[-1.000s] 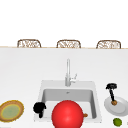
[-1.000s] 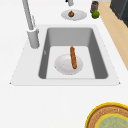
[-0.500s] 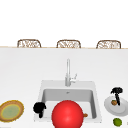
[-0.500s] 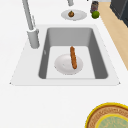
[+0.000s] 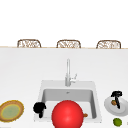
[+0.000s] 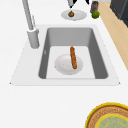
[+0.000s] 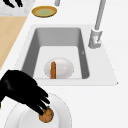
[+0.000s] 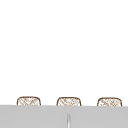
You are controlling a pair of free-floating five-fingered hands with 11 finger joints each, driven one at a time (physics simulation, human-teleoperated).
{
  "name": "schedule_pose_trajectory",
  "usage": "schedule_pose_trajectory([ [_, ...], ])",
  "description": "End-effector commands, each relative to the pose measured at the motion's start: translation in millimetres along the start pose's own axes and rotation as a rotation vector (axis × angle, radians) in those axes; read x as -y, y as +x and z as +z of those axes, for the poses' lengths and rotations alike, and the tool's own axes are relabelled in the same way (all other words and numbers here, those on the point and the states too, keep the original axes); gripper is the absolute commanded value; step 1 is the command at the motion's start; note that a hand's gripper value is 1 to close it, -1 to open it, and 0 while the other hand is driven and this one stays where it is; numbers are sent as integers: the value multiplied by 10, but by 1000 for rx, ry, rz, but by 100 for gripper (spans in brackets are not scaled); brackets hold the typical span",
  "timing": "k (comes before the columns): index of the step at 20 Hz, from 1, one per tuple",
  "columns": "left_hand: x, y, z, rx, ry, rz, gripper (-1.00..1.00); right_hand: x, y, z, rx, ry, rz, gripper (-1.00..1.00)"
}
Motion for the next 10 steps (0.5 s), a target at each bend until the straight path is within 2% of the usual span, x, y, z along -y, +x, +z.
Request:
schedule_pose_trajectory([
  [1, 0, 0, 0, 0, 0, 0, 0, -82, 126, -140, -9, 34, 25, -100],
  [7, 0, 0, 0, 0, 0, 0, 0, -149, 7, -394, 31, 65, 17, -100],
  [10, 0, 0, 0, 0, 0, 0, 0, -150, -84, -519, 73, 64, 7, -100],
])
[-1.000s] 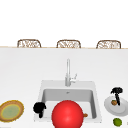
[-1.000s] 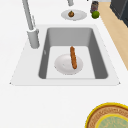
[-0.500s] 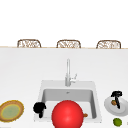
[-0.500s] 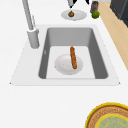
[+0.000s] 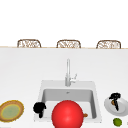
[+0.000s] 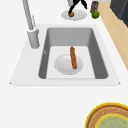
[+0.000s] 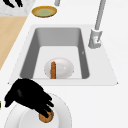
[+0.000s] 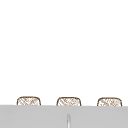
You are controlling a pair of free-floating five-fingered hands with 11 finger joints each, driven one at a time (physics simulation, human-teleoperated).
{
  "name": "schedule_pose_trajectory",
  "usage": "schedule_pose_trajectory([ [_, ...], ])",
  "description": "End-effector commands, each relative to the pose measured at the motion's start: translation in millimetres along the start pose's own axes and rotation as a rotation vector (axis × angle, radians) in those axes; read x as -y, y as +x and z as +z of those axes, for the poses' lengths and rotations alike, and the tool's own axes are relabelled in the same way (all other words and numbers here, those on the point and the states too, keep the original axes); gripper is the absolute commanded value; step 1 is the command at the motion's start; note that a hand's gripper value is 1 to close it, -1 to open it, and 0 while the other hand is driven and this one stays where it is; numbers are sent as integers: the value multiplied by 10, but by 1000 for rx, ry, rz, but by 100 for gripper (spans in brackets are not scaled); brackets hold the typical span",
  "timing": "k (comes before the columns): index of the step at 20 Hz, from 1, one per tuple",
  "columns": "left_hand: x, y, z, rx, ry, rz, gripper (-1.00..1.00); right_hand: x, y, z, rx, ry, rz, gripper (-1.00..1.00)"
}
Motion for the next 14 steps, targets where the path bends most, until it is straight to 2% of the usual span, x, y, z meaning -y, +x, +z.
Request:
schedule_pose_trajectory([
  [1, 0, 0, 0, 0, 0, 0, 0, 19, -132, -144, 38, 16, 13, -100],
  [4, 0, 0, 0, 0, 0, 0, 0, 1, -174, -232, 50, 20, 10, -100],
  [7, 0, 0, 0, 0, 0, 0, 0, 4, -145, -347, 21, 6, -4, -100],
  [14, 0, 0, 0, 0, 0, 0, 0, -44, -168, -646, 14, 5, 2, -100],
])
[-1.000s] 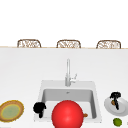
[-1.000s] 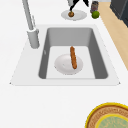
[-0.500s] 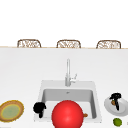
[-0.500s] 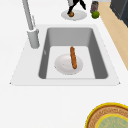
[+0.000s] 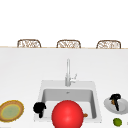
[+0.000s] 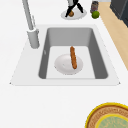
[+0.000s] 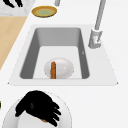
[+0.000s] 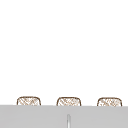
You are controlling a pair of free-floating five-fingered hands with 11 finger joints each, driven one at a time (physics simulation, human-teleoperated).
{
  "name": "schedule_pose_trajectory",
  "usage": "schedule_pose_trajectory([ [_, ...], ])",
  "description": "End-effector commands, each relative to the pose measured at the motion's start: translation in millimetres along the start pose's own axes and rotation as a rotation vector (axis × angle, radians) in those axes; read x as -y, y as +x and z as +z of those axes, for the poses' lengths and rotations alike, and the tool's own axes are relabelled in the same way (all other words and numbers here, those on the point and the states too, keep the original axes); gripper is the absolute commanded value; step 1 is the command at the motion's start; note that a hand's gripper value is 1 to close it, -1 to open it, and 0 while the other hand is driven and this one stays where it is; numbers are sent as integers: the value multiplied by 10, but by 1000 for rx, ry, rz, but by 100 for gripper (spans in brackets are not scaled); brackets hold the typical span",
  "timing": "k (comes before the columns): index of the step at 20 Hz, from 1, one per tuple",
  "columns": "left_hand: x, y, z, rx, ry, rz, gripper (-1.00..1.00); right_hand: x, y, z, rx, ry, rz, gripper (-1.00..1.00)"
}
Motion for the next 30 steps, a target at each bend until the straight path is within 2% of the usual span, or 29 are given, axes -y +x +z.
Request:
schedule_pose_trajectory([
  [1, 0, 0, 0, 0, 0, 0, 0, 17, 2, -186, 0, 0, 0, -100],
  [6, 0, 0, 0, 0, 0, 0, 0, 129, -9, -197, 2, 6, -1, -100],
  [10, 0, 0, 0, 0, 0, 0, 0, 31, 24, -177, -18, 19, 15, -100],
  [11, 0, 0, 0, 0, 0, 0, 0, -2, 67, -162, -24, 18, 20, 100],
  [12, 0, 0, 0, 0, 0, 0, 0, -9, 93, -151, -28, -21, 40, 100],
  [15, 0, 0, 0, 0, 0, 0, 0, -26, 38, -154, -30, -160, 12, 100],
  [21, 0, 0, 0, 0, 0, 0, 0, 31, 23, -122, -21, -379, -10, 100],
  [23, 0, 0, 0, 0, 0, 0, 0, 114, 22, -73, -35, -416, -34, 100],
  [26, 0, 0, 0, 0, 0, 0, 0, 233, 170, 106, -35, -382, -60, 100],
  [30, 0, 0, 0, 0, 0, 0, 0, 293, 371, 284, -37, -355, -42, 100],
])
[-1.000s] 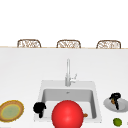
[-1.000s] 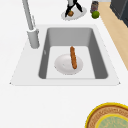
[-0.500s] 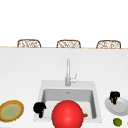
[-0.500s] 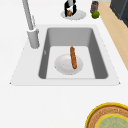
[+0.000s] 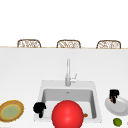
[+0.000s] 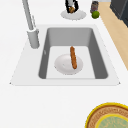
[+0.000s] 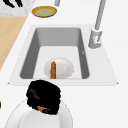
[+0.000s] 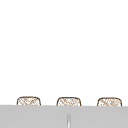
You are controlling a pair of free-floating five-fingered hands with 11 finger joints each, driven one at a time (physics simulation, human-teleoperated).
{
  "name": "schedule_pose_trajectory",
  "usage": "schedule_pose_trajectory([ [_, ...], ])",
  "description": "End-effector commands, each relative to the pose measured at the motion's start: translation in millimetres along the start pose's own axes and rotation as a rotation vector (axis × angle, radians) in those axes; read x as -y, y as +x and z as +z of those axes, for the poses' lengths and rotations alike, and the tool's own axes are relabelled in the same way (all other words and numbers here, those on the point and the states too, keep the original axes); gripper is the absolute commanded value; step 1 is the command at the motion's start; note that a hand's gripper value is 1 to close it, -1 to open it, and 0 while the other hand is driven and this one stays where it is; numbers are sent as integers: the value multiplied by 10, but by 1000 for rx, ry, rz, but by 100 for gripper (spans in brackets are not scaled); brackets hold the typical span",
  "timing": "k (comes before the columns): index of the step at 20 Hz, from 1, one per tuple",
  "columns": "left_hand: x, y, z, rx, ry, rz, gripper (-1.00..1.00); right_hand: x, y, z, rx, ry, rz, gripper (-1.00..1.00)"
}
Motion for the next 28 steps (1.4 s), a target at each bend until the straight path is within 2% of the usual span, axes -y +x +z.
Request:
schedule_pose_trajectory([
  [1, 0, 0, 0, 0, 0, 0, 0, 150, 231, 138, 6, 2, -40, 100],
  [4, 0, 0, 0, 0, 0, 0, 0, 246, 420, 189, 15, 24, -29, 100],
  [17, 0, 0, 0, 0, 0, 0, 0, 650, 1325, 514, 15, 35, -30, 100],
  [24, 0, 0, 0, 0, 0, 0, 0, 662, 1879, 616, 5, 9, -15, 100],
  [28, 0, 0, 0, 0, 0, 0, 0, 527, 2210, 559, 2, -5, -11, 100],
])
